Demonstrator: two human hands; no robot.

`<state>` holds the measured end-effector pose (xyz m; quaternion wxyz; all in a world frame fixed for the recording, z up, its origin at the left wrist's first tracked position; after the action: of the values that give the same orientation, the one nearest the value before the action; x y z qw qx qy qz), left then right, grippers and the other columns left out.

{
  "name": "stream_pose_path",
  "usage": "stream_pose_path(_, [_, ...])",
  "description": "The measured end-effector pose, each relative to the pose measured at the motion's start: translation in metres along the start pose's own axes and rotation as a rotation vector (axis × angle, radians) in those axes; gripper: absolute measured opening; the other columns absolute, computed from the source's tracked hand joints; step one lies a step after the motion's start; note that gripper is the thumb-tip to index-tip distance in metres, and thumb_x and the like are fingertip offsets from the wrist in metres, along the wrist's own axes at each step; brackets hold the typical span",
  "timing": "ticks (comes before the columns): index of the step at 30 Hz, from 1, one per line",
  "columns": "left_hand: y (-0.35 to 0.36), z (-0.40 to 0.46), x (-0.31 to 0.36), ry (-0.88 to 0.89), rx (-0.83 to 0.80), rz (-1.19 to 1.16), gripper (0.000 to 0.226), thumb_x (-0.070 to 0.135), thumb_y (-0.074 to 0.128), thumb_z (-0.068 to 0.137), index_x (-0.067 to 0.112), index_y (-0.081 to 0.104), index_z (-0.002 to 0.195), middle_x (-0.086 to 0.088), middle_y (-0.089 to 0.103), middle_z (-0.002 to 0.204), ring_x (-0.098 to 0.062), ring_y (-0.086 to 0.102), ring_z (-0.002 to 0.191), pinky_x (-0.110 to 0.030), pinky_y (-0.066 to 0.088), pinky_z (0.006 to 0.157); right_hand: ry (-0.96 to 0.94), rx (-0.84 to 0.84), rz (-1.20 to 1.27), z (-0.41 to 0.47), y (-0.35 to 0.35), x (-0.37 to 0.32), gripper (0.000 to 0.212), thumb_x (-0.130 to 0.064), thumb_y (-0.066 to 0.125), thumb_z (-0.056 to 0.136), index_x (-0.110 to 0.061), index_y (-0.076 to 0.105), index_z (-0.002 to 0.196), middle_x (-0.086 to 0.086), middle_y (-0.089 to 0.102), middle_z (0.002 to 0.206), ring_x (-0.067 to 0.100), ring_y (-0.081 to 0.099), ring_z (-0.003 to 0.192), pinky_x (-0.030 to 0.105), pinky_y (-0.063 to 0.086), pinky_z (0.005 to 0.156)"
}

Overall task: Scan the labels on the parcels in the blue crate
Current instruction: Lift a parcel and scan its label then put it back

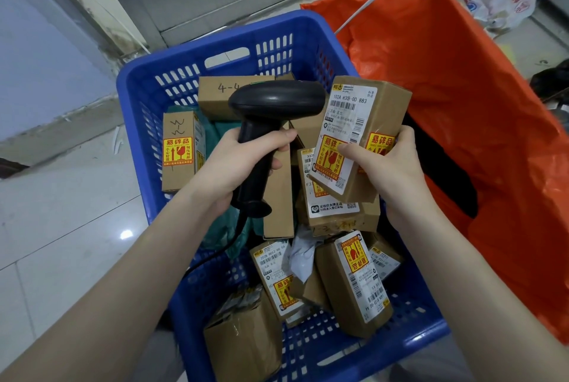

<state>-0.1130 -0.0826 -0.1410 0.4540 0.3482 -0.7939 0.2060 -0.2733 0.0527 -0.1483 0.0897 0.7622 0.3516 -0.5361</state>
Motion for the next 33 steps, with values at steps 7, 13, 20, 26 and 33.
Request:
stream_pose_path(7, [-0.005,0.000,0.001,-0.002,0.026,-0.018,0.008,0.028,0.070,0.083,0.021,0.068,0.088,0.015,0.070,0.068,-0.002,0.062,0.061,-0.015,0.052,0.060,-0.008,-0.009,0.035,-0.002,0.005,-0.006,0.054,-0.020,0.075,0.079,-0.023,0.039,0.119,-0.015,0.060,0.095,0.001,0.062,0.084,0.018,0.047,0.063])
stream_pose_path(13, [-0.012,0.000,-0.002,-0.002,0.043,-0.062,0.021,0.027,0.068,0.084,0.021,0.070,0.104,-0.001,0.072,0.112,-0.007,0.063,0.077,-0.021,0.051,0.071,-0.016,-0.042,0.099,-0.007,0.014,-0.013,0.050,-0.022,0.073,0.081,-0.028,0.037,0.115,-0.014,0.066,0.091,0.001,0.069,0.075,0.021,0.054,0.057])
stream_pose_path(20, [-0.023,0.005,-0.012,-0.066,0.019,-0.211,0.052,0.033,0.073,0.070,0.016,0.066,0.119,0.002,0.072,0.118,-0.014,0.067,0.109,-0.032,0.052,0.090,-0.003,-0.091,0.114,-0.012,0.032,-0.015,0.054,-0.033,0.071,0.082,-0.025,0.035,0.121,-0.004,0.070,0.097,0.011,0.073,0.080,0.030,0.059,0.062])
stream_pose_path(26, [-0.026,0.002,-0.016,-0.116,-0.065,-0.264,0.040,0.033,0.074,0.071,0.019,0.068,0.107,0.003,0.076,0.106,-0.019,0.069,0.106,-0.040,0.051,0.092,0.013,-0.142,0.131,-0.014,0.052,-0.013,0.047,-0.037,0.065,0.086,-0.023,0.037,0.121,-0.010,0.065,0.097,-0.002,0.070,0.072,0.018,0.053,0.056])
stream_pose_path(33, [-0.042,-0.004,-0.015,-0.128,-0.013,-0.265,0.046,0.033,0.073,0.066,0.017,0.069,0.109,-0.002,0.078,0.098,-0.017,0.074,0.088,-0.037,0.054,0.082,0.002,-0.260,0.039,-0.020,0.080,-0.009,0.059,-0.028,0.064,0.087,-0.028,0.032,0.137,-0.015,0.056,0.103,-0.008,0.063,0.077,0.008,0.048,0.055])
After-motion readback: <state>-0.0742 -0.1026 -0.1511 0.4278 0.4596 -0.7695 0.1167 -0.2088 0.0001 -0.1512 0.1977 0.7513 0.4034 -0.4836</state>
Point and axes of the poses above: each hand's wrist, its own z-axis towards the middle knuckle, its own y-axis out of the palm, x = y × z, the point moved 8 cm from there along z, towards the middle knuckle
